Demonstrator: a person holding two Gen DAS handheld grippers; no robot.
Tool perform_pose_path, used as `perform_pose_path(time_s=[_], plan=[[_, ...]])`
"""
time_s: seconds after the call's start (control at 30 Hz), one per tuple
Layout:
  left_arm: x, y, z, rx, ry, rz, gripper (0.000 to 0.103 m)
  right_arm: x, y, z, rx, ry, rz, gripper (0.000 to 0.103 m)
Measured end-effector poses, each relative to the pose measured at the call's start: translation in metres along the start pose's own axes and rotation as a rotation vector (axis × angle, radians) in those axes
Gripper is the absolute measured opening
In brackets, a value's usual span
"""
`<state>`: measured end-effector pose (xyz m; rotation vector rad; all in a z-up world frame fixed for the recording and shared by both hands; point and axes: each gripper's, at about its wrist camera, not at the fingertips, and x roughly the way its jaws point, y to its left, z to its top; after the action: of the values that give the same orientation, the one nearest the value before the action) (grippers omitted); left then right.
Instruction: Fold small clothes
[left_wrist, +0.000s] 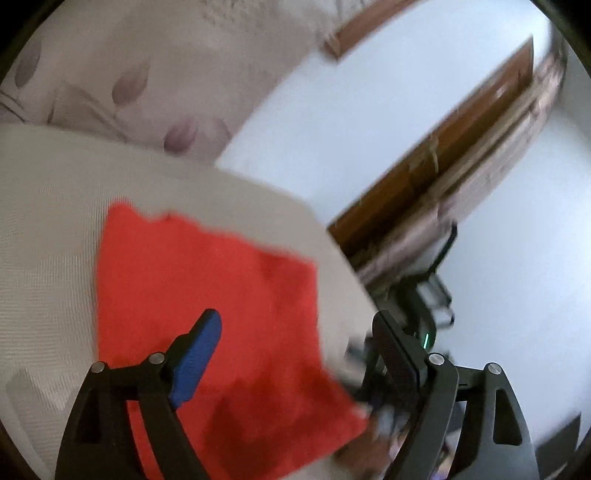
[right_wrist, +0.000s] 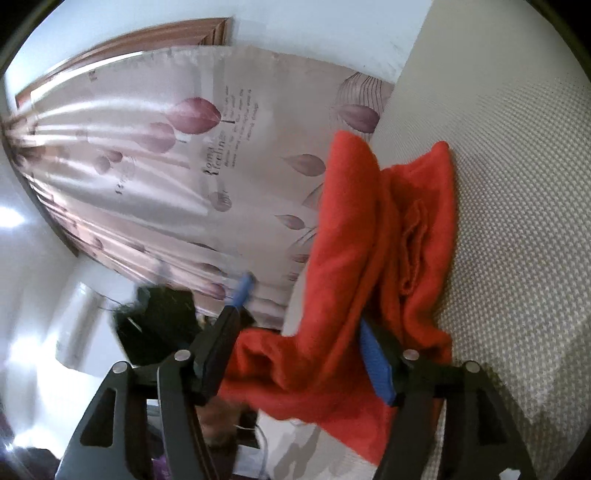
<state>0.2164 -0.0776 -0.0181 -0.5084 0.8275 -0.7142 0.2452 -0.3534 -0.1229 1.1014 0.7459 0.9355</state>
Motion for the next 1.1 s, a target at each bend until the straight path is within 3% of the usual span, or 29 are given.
perform_pose_path(time_s=[0.17, 0.37, 0.47, 0.53, 0.6, 0.67, 0.83, 1.0, 1.1], plan=[[0.024, -0.021, -0.056, 0.144, 0.089, 0.005, 0.083, 0.004, 0.002, 0.008, -0.002, 0.03, -0.009, 0.063], [0.062, -0.052, -0.101, 0.3, 0.152, -0.015, 0.083, 0.019, 0.007, 0.029, -0.055, 0.088, -0.125, 0.063], [0.069, -0.043, -0.101, 0.262, 0.157, -0.02, 0.083, 0.026, 0.01, 0.04, -0.101, 0.111, -0.192, 0.062], [0.064, -0.035, -0.098, 0.213, 0.158, -0.057, 0.083, 0.032, 0.008, 0.047, -0.109, 0.129, -0.235, 0.056], [0.05, -0.03, -0.095, 0.173, 0.136, -0.101, 0.083, 0.039, 0.009, 0.051, -0.151, 0.164, -0.258, 0.021], [0.033, -0.029, -0.094, 0.164, 0.113, -0.105, 0.083, 0.05, 0.016, 0.055, -0.228, 0.197, -0.325, 0.018], [-0.003, -0.02, -0.088, 0.18, 0.004, -0.04, 0.084, 0.056, 0.029, 0.071, -0.337, 0.189, -0.363, 0.014], [0.006, 0.006, -0.096, 0.085, 0.069, -0.014, 0.084, 0.05, 0.011, 0.088, -0.334, 0.214, -0.378, 0.013], [0.01, 0.002, -0.102, 0.107, 0.064, -0.007, 0.084, 0.052, -0.01, 0.08, -0.276, 0.257, -0.38, 0.013]])
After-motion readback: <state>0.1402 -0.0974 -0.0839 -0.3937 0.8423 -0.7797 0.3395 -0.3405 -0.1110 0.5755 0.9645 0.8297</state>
